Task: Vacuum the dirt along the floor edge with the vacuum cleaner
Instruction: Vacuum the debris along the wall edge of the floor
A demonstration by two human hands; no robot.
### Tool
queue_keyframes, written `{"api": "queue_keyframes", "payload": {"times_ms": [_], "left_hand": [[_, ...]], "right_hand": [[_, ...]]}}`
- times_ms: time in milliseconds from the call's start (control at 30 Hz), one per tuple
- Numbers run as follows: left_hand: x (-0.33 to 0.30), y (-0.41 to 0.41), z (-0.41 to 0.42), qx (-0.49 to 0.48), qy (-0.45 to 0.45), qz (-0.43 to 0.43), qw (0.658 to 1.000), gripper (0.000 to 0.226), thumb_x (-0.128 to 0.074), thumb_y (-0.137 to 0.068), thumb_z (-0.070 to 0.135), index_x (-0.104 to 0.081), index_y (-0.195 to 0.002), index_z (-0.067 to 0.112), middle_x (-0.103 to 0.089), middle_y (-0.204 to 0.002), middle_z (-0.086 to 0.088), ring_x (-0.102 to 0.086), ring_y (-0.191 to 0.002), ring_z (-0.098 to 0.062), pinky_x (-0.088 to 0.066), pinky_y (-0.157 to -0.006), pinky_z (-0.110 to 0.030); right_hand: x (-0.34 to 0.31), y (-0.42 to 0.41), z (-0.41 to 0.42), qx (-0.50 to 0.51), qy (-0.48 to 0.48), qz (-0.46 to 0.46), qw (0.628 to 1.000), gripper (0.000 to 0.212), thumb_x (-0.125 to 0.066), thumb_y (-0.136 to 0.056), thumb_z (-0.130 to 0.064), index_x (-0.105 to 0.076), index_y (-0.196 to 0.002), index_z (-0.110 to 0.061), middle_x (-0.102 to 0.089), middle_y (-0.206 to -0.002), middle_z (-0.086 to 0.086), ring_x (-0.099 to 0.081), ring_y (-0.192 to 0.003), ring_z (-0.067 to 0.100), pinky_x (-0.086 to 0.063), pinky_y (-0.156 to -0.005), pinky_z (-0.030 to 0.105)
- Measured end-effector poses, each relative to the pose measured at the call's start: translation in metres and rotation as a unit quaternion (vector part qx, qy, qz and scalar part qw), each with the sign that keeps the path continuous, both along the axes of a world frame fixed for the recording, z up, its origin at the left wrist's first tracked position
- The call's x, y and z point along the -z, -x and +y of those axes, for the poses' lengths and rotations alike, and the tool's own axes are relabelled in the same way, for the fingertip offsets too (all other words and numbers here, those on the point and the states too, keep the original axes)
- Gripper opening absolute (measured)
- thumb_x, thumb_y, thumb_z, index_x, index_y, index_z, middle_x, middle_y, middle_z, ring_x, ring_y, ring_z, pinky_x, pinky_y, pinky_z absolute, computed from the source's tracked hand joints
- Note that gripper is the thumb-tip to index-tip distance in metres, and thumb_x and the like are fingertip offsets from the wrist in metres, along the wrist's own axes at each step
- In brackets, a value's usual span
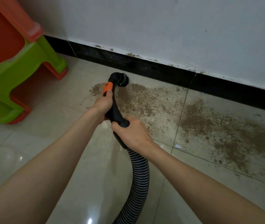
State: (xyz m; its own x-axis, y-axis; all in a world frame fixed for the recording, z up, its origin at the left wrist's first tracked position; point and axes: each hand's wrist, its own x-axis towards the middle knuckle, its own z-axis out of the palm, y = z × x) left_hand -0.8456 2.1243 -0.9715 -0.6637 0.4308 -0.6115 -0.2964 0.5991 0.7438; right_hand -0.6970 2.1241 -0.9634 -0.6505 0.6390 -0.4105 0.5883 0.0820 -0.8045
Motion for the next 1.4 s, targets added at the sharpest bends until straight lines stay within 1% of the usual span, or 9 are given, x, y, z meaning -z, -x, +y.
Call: {"api": "queue_keyframes", "payload": {"times_ms": [67, 167, 267, 400, 533, 900, 1100, 1300, 1400], "left_hand": [[-0.002, -0.014, 0.006, 0.01, -0.001, -0.009, 1.0, 0.056, -0.033, -0.1, 0.049, -0.045, -0.13, 0.003, -0.06, -0.111, -0.018, -0.061, -0.091, -0.031, -0.05, -0.069, -0.038], [-0.006, -0.036, 0.016, 0.027, 0.003, -0.017, 0.999, 0.056, -0.032, -0.1, 0.05, -0.046, -0.128, 0.003, -0.056, -0.095, -0.012, -0.057, -0.08, -0.026, -0.049, -0.068, -0.038], [-0.008, -0.054, 0.025, 0.041, 0.011, -0.013, 0.999, 0.055, -0.032, -0.1, 0.049, -0.045, -0.129, 0.004, -0.058, -0.108, -0.016, -0.06, -0.095, -0.032, -0.049, -0.07, -0.039], [-0.01, -0.079, 0.035, 0.063, 0.019, -0.024, 0.998, 0.049, -0.032, -0.1, 0.05, -0.045, -0.117, 0.005, -0.056, -0.093, -0.011, -0.059, -0.085, -0.028, -0.051, -0.067, -0.04], [-0.009, -0.103, 0.05, 0.07, 0.012, -0.038, 0.997, 0.054, -0.031, -0.1, 0.05, -0.042, -0.128, 0.006, -0.054, -0.109, -0.013, -0.057, -0.1, -0.032, -0.052, -0.081, -0.044], [-0.002, -0.134, 0.08, 0.073, -0.005, -0.056, 0.996, 0.058, -0.03, -0.1, 0.051, -0.039, -0.134, 0.006, -0.054, -0.119, -0.015, -0.056, -0.104, -0.033, -0.05, -0.081, -0.043], [0.002, -0.155, 0.084, 0.096, -0.012, -0.099, 0.99, 0.061, -0.029, -0.1, 0.051, -0.038, -0.138, 0.004, -0.05, -0.135, -0.019, -0.052, -0.12, -0.034, -0.048, -0.081, -0.041], [0.0, -0.17, 0.086, 0.135, -0.025, -0.141, 0.98, 0.061, -0.027, -0.1, 0.053, -0.034, -0.142, 0.01, -0.05, -0.135, -0.02, -0.052, -0.12, -0.034, -0.048, -0.085, -0.042], [-0.004, -0.177, 0.087, 0.139, -0.03, -0.172, 0.975, 0.061, -0.028, -0.099, 0.055, -0.035, -0.14, 0.011, -0.054, -0.121, -0.014, -0.056, -0.105, -0.03, -0.048, -0.083, -0.04]], "right_hand": [[-0.002, -0.014, 0.003, 0.011, 0.002, 0.001, 1.0, 0.032, -0.056, -0.077, -0.057, -0.059, -0.088, -0.026, -0.065, -0.076, -0.002, -0.064, -0.068, 0.018, -0.048, -0.057, 0.03], [-0.005, -0.034, 0.008, 0.026, 0.01, 0.01, 1.0, 0.031, -0.057, -0.078, -0.055, -0.059, -0.088, -0.026, -0.065, -0.077, -0.002, -0.063, -0.069, 0.018, -0.045, -0.056, 0.029], [-0.009, -0.052, 0.013, 0.034, 0.01, 0.008, 0.999, 0.03, -0.058, -0.079, -0.054, -0.058, -0.087, -0.025, -0.064, -0.077, -0.001, -0.063, -0.069, 0.019, -0.045, -0.056, 0.03], [-0.01, -0.078, 0.02, 0.058, 0.008, 0.008, 0.998, 0.029, -0.059, -0.078, -0.054, -0.058, -0.082, -0.025, -0.064, -0.074, -0.003, -0.064, -0.068, 0.017, -0.046, -0.055, 0.029], [-0.01, -0.101, 0.033, 0.069, -0.003, -0.003, 0.998, 0.026, -0.06, -0.077, -0.054, -0.057, -0.077, -0.028, -0.063, -0.07, -0.006, -0.064, -0.062, 0.013, -0.047, -0.052, 0.026], [-0.012, -0.132, 0.06, 0.061, -0.018, -0.018, 0.998, 0.025, -0.06, -0.079, -0.054, -0.053, -0.078, -0.03, -0.064, -0.075, -0.002, -0.064, -0.069, 0.019, -0.049, -0.058, 0.031], [-0.015, -0.153, 0.056, 0.079, -0.041, -0.033, 0.995, 0.026, -0.059, -0.082, -0.053, -0.047, -0.076, -0.03, -0.06, -0.075, -0.002, -0.062, -0.071, 0.021, -0.045, -0.057, 0.031], [-0.024, -0.167, 0.054, 0.085, -0.05, -0.056, 0.994, 0.023, -0.058, -0.083, -0.052, -0.05, -0.08, -0.03, -0.062, -0.077, -0.001, -0.064, -0.075, 0.023, -0.051, -0.063, 0.035], [-0.028, -0.17, 0.052, 0.096, -0.061, -0.072, 0.991, 0.025, -0.057, -0.083, -0.052, -0.052, -0.086, -0.028, -0.061, -0.077, -0.002, -0.063, -0.076, 0.024, -0.048, -0.061, 0.034]]}}
